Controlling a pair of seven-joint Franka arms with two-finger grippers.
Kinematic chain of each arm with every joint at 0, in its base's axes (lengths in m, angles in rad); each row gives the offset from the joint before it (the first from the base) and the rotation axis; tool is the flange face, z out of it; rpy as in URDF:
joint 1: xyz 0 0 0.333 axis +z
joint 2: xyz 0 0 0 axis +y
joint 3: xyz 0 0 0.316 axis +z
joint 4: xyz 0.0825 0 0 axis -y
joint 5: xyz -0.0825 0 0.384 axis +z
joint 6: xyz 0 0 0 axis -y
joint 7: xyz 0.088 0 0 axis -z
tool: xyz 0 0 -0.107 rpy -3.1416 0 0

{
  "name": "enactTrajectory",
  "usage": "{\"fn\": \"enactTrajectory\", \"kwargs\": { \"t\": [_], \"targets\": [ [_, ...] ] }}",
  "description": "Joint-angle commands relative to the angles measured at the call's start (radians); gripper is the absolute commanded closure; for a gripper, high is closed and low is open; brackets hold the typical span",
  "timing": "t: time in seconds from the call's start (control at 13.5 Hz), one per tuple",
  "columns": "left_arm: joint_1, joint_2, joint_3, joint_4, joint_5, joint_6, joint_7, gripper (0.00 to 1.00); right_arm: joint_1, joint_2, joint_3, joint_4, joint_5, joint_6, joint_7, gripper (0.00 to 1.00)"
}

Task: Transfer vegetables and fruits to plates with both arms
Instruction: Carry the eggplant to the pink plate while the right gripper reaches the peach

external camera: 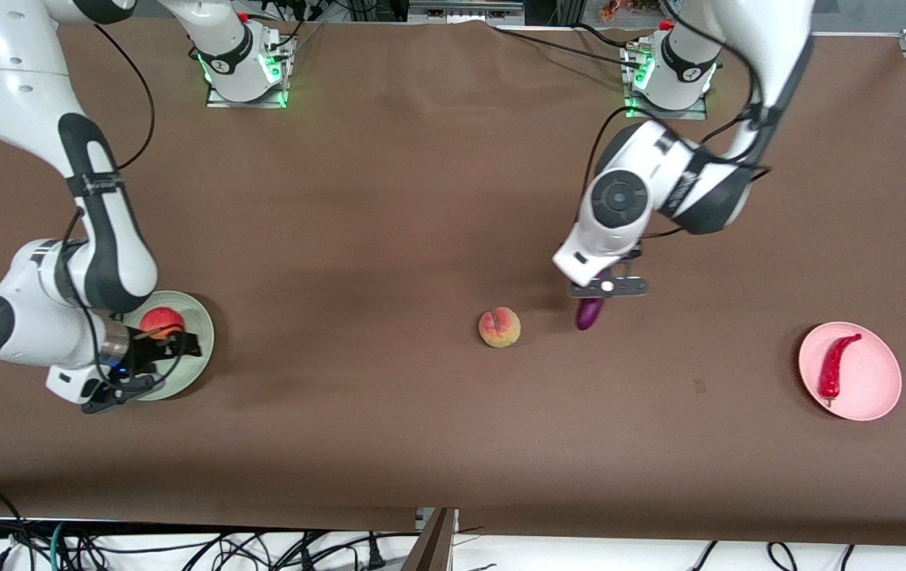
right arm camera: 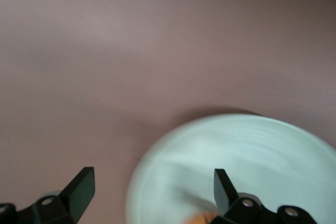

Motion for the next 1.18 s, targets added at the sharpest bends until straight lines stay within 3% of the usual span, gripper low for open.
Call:
{"fn": "enactTrajectory", "kwargs": {
  "t": [0.0, 0.22, 0.37, 0.66, 0.89, 1.11],
  "targets": [
    [0.108, 0.002, -0.002, 0.125, 0.043, -0.137, 0.156, 1.00, 0.048, -0.018, 0.106, -0.003, 0.000, 0.004, 0.291, 0.00],
    [0.282, 0.010, -0.002, 0.174, 0.051, -0.131, 0.440, 1.00, 0.218, -0.009, 0.108, 0.050, -0.006, 0.063, 0.555, 0.00],
    [0.380, 0.028, -0.003, 0.183, 0.117, -0.087, 0.633, 1.00, 0.316, 0.006, 0.102, 0.052, -0.029, 0.164, 0.700, 0.00],
    [0.512, 0.120, 0.017, 0.237, 0.220, 0.014, 0.828, 1.00, 0.476, 0.046, 0.091, 0.061, -0.048, 0.336, 0.927, 0.00],
    [0.621, 0.209, 0.017, 0.284, 0.258, 0.149, 1.001, 1.00, 0.678, 0.108, -0.034, 0.167, -0.126, 0.350, 1.019, 0.00],
    [0.681, 0.267, 0.060, 0.289, 0.258, 0.312, 1.193, 1.00, 0.845, 0.189, -0.182, 0.256, -0.129, 0.379, 1.068, 0.00]
  ]
}}
